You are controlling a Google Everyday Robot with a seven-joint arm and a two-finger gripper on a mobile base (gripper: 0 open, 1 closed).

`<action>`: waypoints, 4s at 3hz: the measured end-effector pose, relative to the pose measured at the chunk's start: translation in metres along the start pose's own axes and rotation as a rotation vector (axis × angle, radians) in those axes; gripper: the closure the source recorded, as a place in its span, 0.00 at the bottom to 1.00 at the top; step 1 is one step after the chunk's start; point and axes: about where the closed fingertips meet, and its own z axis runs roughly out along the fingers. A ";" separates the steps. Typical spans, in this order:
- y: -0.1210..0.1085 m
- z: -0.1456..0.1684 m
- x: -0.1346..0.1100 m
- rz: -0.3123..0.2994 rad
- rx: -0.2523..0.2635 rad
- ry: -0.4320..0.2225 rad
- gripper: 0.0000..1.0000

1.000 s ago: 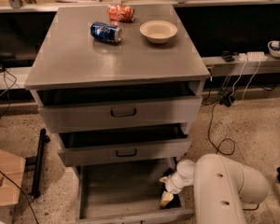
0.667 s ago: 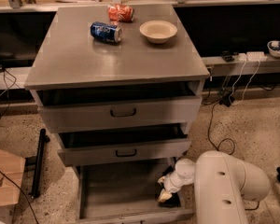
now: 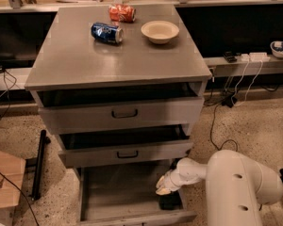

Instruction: Pick sponge from bottom drawer and place on counter

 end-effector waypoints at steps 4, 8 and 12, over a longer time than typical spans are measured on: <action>-0.009 -0.059 -0.115 -0.001 0.179 -0.205 1.00; 0.046 -0.120 -0.223 -0.062 0.339 -0.236 1.00; 0.091 -0.213 -0.289 -0.505 0.242 -0.442 1.00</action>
Offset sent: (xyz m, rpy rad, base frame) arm 0.0238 0.0366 0.0653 0.2131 -0.1225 -0.0418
